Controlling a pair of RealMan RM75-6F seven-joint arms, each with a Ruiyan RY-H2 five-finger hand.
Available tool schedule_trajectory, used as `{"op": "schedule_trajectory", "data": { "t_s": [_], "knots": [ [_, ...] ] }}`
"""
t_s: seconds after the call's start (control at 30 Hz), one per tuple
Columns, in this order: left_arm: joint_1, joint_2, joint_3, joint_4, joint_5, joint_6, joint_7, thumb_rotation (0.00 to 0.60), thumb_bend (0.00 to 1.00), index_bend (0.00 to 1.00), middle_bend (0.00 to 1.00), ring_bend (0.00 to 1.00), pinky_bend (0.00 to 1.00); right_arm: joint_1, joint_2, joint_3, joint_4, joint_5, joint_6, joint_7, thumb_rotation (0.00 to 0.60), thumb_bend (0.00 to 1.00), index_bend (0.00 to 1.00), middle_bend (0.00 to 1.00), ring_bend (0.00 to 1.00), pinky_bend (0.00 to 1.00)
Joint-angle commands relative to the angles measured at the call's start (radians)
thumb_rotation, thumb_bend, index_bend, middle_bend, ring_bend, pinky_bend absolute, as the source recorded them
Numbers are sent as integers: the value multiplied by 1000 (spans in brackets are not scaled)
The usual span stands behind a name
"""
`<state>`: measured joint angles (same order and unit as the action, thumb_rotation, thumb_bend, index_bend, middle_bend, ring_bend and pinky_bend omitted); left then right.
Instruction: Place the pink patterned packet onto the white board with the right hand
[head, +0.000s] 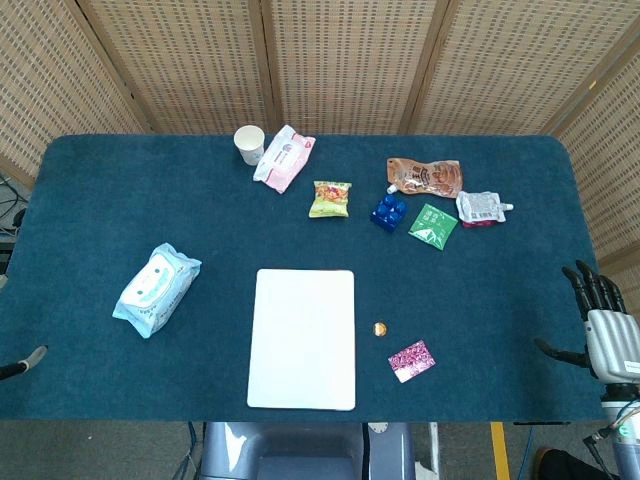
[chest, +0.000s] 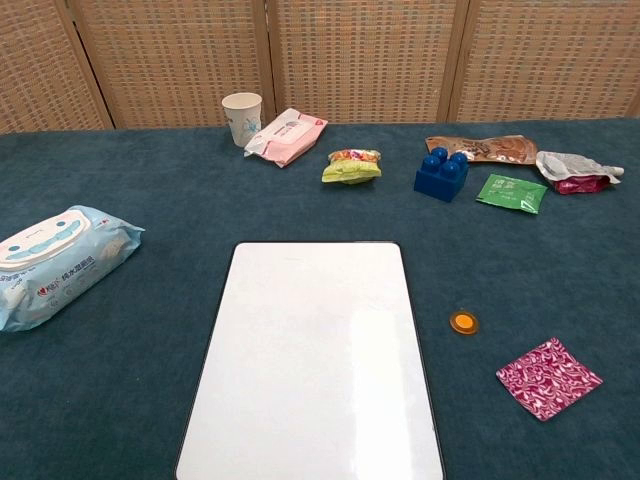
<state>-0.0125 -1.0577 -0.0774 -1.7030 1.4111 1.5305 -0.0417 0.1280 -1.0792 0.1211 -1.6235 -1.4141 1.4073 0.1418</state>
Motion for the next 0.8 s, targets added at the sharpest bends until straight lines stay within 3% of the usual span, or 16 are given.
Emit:
{"op": "schedule_trajectory", "data": {
  "t_s": [0.03,0.3,0.5,0.6,0.8],
  "knots": [
    [0,0,0,0,0,0,0,583,0,0,0,0,0,0,-1,-1,1,1,-1,-2,600,0,0,0,0,0],
    [1,0,-1,-3,2,6,2,582,0,0,0,0,0,15,-2,-22,-2,-32,-30,-21,600,0,0,0,0,0],
    [1,5,-2,-6,6,8,-1,583,0,0,0,0,0,125,45,-106,14,-276,-147,14,600,0,48,0,0,0],
    [0,3,-6,-5,0,8,2,584,0,0,0,0,0,194,61,-129,8,-347,-226,34,600,0,63,0,0,0],
    [-8,-5,-6,-1,-7,-7,21,583,0,0,0,0,0,267,37,-116,-29,-337,-344,-124,600,0,80,0,0,0]
  ]
}}
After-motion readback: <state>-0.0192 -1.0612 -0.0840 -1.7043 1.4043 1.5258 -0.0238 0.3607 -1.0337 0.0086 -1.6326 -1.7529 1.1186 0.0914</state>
